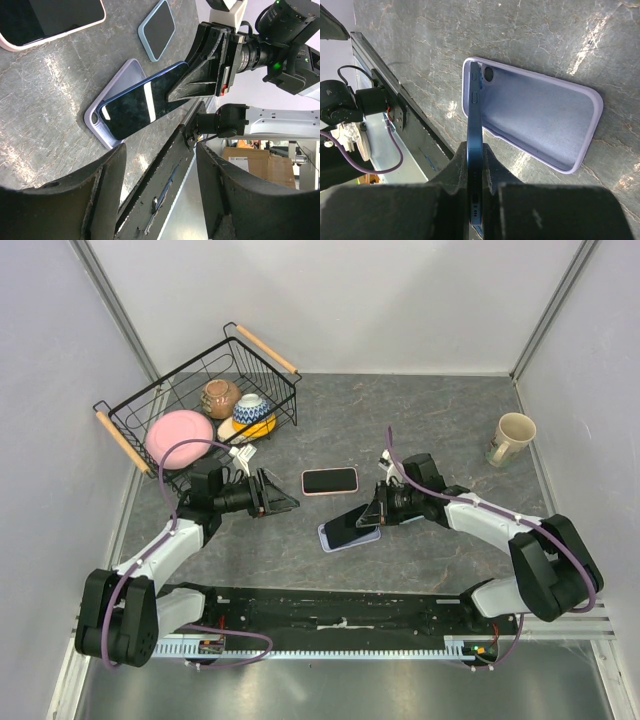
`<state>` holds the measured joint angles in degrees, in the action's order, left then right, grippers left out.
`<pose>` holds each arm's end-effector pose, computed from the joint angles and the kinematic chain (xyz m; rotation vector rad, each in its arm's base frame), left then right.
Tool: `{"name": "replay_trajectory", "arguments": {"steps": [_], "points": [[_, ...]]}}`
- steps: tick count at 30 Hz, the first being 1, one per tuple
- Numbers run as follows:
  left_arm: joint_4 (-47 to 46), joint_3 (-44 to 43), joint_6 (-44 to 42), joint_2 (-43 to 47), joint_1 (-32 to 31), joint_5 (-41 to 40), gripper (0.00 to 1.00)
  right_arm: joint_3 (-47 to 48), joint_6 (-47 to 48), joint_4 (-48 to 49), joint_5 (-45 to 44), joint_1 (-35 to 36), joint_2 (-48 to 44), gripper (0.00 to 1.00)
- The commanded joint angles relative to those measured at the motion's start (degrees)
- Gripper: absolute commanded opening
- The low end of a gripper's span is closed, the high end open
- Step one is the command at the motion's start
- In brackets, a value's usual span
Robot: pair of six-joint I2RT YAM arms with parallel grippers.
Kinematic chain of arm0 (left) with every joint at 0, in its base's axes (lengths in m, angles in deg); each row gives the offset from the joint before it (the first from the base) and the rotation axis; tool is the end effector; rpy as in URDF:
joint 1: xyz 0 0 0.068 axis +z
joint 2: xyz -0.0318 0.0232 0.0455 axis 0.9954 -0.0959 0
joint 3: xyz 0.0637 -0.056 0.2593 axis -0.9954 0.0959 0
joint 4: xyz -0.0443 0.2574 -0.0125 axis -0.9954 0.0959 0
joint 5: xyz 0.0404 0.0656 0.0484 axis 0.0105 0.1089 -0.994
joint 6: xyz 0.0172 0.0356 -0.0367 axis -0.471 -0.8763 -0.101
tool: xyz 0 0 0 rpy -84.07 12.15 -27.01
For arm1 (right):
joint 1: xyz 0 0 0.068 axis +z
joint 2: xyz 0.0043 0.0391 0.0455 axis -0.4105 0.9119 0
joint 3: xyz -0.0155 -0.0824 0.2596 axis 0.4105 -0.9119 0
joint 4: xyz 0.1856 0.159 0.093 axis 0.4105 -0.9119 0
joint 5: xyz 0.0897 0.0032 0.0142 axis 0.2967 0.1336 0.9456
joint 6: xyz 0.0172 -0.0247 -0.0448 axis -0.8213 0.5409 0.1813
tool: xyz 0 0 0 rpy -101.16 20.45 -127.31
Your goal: Put the phone into the phone case
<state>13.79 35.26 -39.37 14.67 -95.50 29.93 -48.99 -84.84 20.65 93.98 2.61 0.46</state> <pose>0.2128 -0.0702 0.2064 0.0602 2.1841 -1.4797 0.2273 0.1395 0.1801 -0.2302 2.5477 1.2366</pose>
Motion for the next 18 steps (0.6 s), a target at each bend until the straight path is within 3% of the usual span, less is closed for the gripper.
{"name": "replay_trajectory", "arguments": {"steps": [1, 18], "points": [[-1.00, -1.63, -1.29, -0.20, 0.19, 1.23, 0.64, -1.94, -1.10, 4.99, 2.76, 0.57, -0.18, 0.00], [3.21, -1.71, -3.04, 2.35, 0.11, -2.46, 0.64, -7.82, -3.82, 11.05, 0.30, 0.83, 5.53, 0.00]]}}
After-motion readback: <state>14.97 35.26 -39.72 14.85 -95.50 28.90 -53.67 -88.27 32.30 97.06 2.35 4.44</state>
